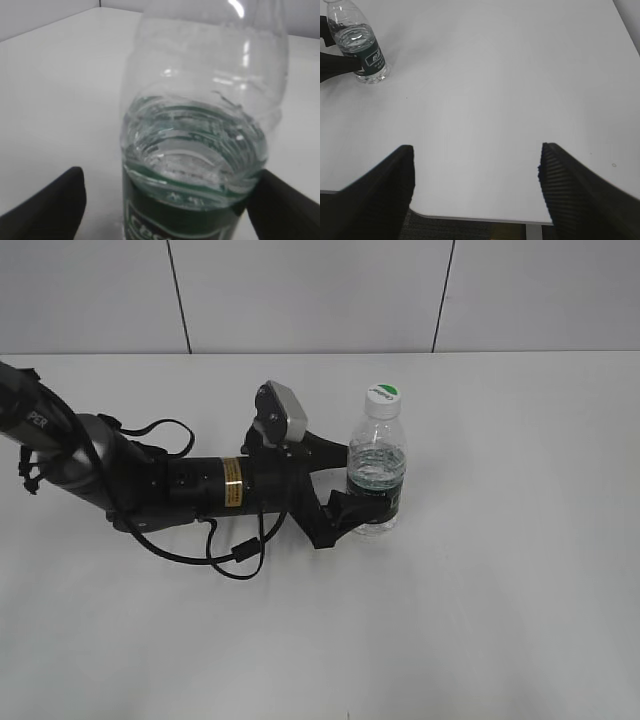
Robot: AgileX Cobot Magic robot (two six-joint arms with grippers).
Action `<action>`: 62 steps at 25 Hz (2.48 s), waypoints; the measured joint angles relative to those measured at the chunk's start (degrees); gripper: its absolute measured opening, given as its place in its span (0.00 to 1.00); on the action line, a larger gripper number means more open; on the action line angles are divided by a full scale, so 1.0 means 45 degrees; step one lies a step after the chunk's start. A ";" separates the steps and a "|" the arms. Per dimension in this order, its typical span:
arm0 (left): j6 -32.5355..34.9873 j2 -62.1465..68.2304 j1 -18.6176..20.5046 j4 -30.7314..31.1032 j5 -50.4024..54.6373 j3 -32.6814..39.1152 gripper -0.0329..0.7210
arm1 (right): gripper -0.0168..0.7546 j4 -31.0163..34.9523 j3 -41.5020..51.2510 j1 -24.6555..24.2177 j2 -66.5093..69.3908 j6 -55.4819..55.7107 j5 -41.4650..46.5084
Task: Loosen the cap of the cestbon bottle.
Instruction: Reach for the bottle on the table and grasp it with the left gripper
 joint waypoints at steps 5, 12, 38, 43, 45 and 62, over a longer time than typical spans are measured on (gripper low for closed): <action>0.0000 0.0140 -0.0365 -0.0300 0.0134 -0.0519 0.83 | 0.78 0.0000 0.0000 0.0000 0.0000 0.0000 0.0000; 0.0000 0.0486 -0.0431 -0.0406 0.0445 -0.0743 0.83 | 0.78 0.0000 0.0000 0.0000 0.0000 0.0000 0.0000; -0.0012 0.0424 -0.0420 0.2281 -0.0688 -0.0757 0.59 | 0.78 0.0000 0.0000 0.0000 0.0000 0.0000 0.0000; -0.0012 0.0424 -0.0420 0.2701 -0.0758 -0.0757 0.59 | 0.78 0.0000 -0.0221 0.0000 0.0020 0.0000 0.0010; -0.0038 0.0399 -0.0420 0.2841 -0.0758 -0.0757 0.59 | 0.78 0.0013 -0.0507 0.0000 0.0414 0.0000 0.0025; -0.0549 0.0338 -0.0420 0.2996 -0.0471 -0.0757 0.59 | 0.61 0.0092 -0.4929 0.0000 0.9383 -0.0274 0.1414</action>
